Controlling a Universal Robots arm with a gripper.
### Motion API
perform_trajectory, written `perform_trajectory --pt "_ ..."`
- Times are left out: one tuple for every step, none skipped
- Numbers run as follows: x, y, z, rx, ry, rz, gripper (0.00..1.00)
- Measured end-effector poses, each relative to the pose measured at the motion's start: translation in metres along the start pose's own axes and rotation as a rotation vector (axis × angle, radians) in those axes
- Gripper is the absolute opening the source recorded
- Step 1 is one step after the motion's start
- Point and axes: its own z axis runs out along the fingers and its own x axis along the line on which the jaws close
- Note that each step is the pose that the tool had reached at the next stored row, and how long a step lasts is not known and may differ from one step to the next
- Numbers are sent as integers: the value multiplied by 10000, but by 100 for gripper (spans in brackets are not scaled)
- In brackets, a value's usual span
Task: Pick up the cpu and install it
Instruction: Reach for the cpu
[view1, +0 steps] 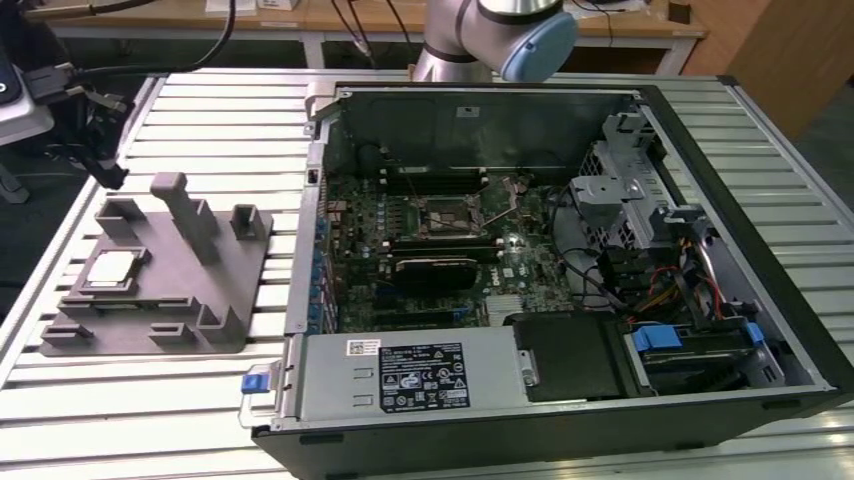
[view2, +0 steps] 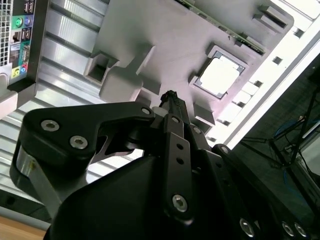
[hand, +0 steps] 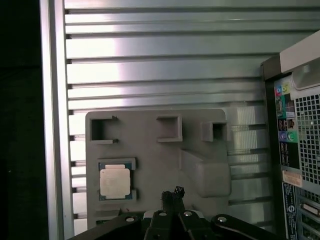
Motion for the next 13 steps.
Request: perform_trajectory --pt "10 -2 17 0 1 0 11" --pt "21 -5 34 1 1 0 11" --pt "32 -8 50 1 2 0 11" --pt "44 -11 66 2 3 0 11" --pt "55 -14 83 1 2 0 11" --pt "66 -18 99 1 2 0 11" --pt "78 -20 114 1 1 -1 11" --pt "89 -23 128 0 1 0 11" --pt "101 -25 141 0 1 0 11" --pt "112 -27 151 1 1 0 11" --pt "119 -28 160 0 0 0 11" --pt "123 -29 167 0 0 -1 11" --pt "124 -29 169 0 1 -1 11"
